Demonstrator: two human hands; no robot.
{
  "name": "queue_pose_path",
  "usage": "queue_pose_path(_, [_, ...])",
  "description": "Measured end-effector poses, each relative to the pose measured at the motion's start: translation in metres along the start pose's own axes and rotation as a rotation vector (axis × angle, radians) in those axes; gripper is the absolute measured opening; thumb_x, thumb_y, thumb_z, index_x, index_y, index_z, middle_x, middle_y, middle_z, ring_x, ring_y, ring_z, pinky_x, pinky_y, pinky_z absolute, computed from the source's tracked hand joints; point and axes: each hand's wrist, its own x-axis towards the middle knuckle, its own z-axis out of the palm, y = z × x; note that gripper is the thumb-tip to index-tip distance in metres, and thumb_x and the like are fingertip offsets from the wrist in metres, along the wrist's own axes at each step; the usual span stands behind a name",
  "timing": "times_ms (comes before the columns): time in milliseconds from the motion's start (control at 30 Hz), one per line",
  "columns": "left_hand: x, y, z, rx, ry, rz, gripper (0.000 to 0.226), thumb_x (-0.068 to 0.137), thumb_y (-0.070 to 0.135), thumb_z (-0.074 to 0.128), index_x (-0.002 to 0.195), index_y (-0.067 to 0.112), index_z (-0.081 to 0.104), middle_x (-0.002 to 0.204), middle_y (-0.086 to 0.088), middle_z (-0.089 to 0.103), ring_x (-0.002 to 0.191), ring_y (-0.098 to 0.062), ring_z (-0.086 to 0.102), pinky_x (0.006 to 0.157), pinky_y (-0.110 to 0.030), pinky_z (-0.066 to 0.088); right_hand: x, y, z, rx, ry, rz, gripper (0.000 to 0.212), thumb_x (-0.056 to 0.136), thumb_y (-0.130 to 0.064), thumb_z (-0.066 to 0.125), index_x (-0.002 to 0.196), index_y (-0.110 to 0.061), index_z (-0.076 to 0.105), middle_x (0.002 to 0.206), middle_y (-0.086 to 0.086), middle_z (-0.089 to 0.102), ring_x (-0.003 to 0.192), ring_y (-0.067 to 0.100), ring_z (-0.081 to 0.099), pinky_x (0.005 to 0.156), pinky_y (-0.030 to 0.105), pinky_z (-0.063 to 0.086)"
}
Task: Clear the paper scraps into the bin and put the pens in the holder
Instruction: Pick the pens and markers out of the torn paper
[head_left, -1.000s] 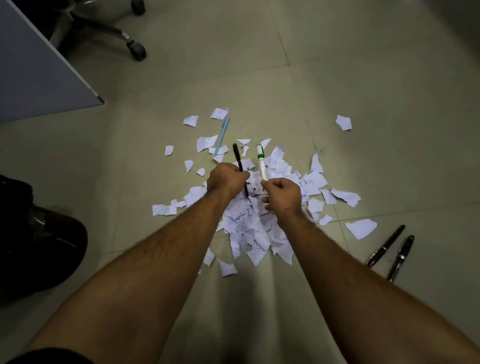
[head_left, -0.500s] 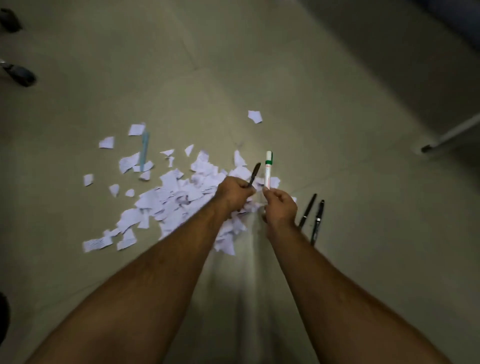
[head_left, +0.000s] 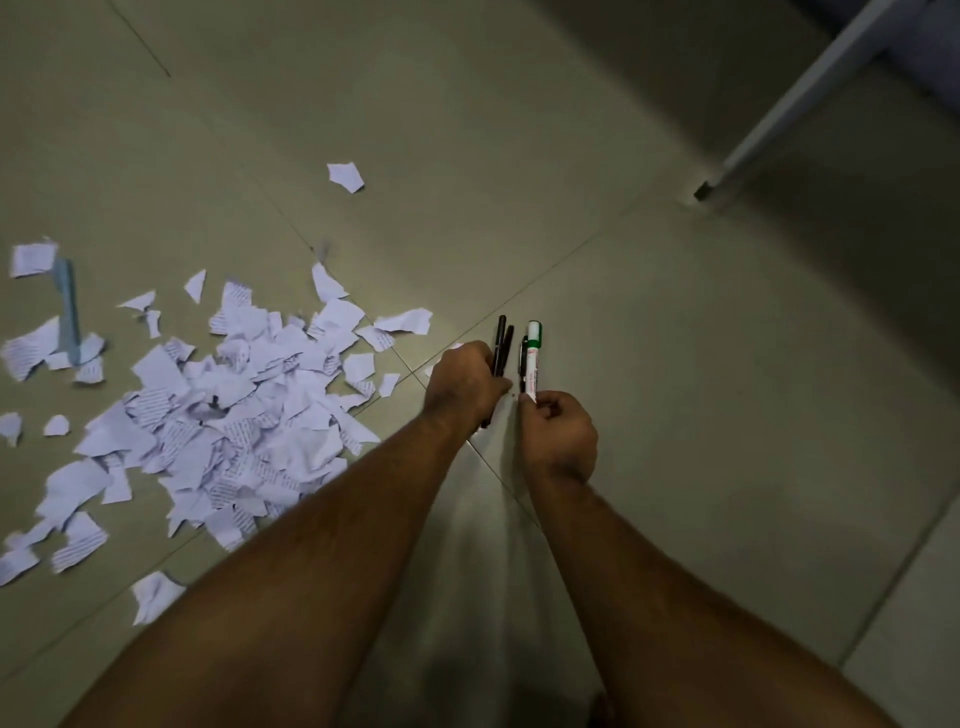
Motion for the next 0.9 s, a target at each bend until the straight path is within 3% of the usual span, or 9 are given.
queue_pose_path(100, [-0.001,0.002,0.002,0.045,0.006,0.025,0.027,0.076,0.029,0.076,0.096,0.012,0.068,0.097,-0.009,0.07,0.091,-0.028,0.065,0.075,-0.032,0.052,0.001,0.005,-0.004,-0.019,0.02,-0.014,0.014,0.084,-0.04,0.07,0.089,-0.027,0.068,0.079,-0.007,0.067,0.076,0.02,0.061,0.066,0.026,0.041])
queue_pose_path(233, [-0.006,0.011,0.009,0.028,0.022,0.075,0.02,0.08,0.024,0.072,0.09,0.009,0.065,0.091,-0.009,0.069,0.087,-0.027,0.064,0.065,-0.027,0.043,0.005,0.011,-0.007,0.002,0.046,-0.016,0.016,0.085,-0.04,0.069,0.089,-0.025,0.069,0.079,-0.005,0.067,0.076,0.021,0.063,0.065,0.025,0.042])
queue_pose_path(433, [-0.012,0.019,0.02,0.023,0.091,0.067,0.022,0.083,0.029,0.069,0.093,0.009,0.065,0.089,-0.007,0.069,0.083,-0.025,0.065,0.065,-0.029,0.046,0.012,0.012,0.0,0.003,0.011,-0.026,0.024,0.084,-0.045,0.067,0.097,-0.025,0.069,0.089,-0.005,0.069,0.081,0.018,0.065,0.069,0.027,0.049])
queue_pose_path(567, [-0.013,0.008,0.005,-0.053,0.154,0.013,0.022,0.083,0.035,0.064,0.082,0.013,0.066,0.08,-0.003,0.068,0.075,-0.023,0.062,0.063,-0.028,0.047,0.003,-0.006,0.006,0.054,0.061,-0.138,0.014,0.09,-0.035,0.061,0.094,-0.023,0.068,0.094,-0.001,0.07,0.085,0.022,0.065,0.069,0.027,0.05])
queue_pose_path(767, [-0.004,-0.057,-0.053,-0.095,0.125,-0.075,0.014,0.086,0.032,0.062,0.081,0.02,0.068,0.086,-0.003,0.071,0.083,-0.022,0.065,0.069,-0.024,0.042,-0.029,-0.048,0.049,-0.046,-0.274,-0.429,0.02,0.089,-0.025,0.063,0.106,-0.022,0.073,0.095,0.003,0.075,0.092,0.025,0.068,0.078,0.028,0.048])
queue_pose_path(900, [-0.01,-0.114,-0.104,-0.134,0.253,-0.151,0.015,0.084,0.031,0.06,0.077,0.02,0.068,0.082,-0.002,0.073,0.08,-0.023,0.069,0.07,-0.027,0.052,-0.067,-0.08,0.1,-0.066,-0.448,-0.573,0.019,0.089,-0.022,0.061,0.104,-0.02,0.073,0.096,0.002,0.076,0.092,0.023,0.068,0.079,0.028,0.048])
